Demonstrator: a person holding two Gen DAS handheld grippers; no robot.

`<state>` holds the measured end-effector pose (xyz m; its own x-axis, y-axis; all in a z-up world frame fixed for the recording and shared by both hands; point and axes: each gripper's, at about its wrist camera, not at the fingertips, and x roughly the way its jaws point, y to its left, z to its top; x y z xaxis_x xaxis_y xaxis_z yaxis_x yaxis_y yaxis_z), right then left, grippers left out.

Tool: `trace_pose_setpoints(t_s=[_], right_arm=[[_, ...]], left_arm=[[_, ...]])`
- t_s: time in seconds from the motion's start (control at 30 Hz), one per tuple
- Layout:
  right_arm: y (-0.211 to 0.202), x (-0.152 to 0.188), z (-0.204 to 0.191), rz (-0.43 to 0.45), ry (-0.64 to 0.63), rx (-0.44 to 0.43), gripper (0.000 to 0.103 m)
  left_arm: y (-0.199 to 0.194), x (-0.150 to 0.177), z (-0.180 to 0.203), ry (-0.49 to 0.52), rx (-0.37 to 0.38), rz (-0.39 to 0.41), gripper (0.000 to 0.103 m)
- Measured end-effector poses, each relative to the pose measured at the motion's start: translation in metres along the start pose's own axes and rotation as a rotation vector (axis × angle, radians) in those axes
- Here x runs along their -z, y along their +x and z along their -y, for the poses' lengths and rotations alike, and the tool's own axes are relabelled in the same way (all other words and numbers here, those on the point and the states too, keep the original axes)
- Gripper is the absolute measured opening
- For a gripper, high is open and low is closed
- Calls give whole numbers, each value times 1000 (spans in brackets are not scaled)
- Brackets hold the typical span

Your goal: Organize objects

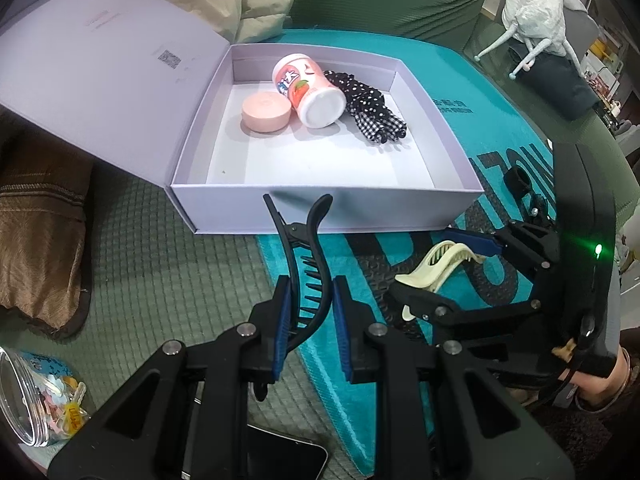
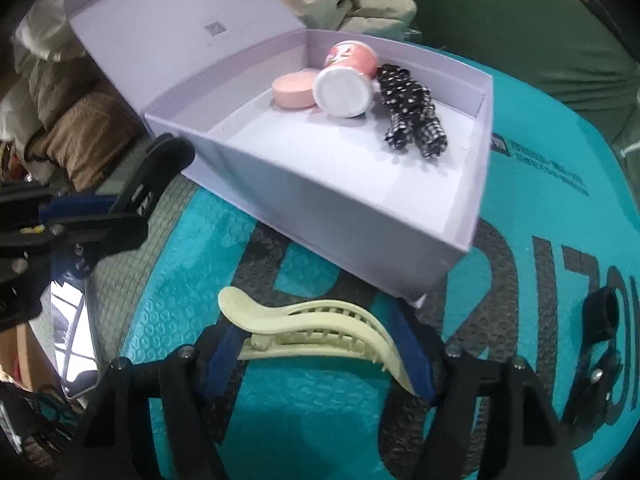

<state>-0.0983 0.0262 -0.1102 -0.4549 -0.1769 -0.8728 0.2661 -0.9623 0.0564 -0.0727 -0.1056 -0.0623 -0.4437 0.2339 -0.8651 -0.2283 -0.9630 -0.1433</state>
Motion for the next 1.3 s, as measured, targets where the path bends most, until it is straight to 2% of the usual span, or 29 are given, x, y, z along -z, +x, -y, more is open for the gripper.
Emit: trace_pose_setpoints(t_s=[0.3,0.43,0.87,0.9,0.93,0.97,1.0,1.07,1.17,1.3], right_arm=[[-14,3,14,23,77,-60,67],[-33,3,19,51,97,-77,65],[-81,-8,21,123,80,-93,59],[-83,-10,21,128,76,-92,56],[-86,-12,21,133,69,-91,49],[-87,-14,21,133,62,-94,16],[-86,-15,22,128,59,-95,8],[-83,-18,24,114,58,-90,8],[-71,-13,24,102,47,-146,8],[-56,-2,28,64,74,-165,9]], left_arm=[[-8,-4,12,31,2,12,19],[-13,-8,18,44,2,26,19],[-24,-21,37,82,19,63,19],[-25,-23,38,84,20,65,19],[-25,-24,39,87,20,68,19],[-25,-26,39,91,19,74,19],[-25,-27,39,93,18,77,19],[-24,-29,39,94,21,78,19],[-17,-27,39,91,24,62,19],[-14,-22,37,90,37,50,19]])
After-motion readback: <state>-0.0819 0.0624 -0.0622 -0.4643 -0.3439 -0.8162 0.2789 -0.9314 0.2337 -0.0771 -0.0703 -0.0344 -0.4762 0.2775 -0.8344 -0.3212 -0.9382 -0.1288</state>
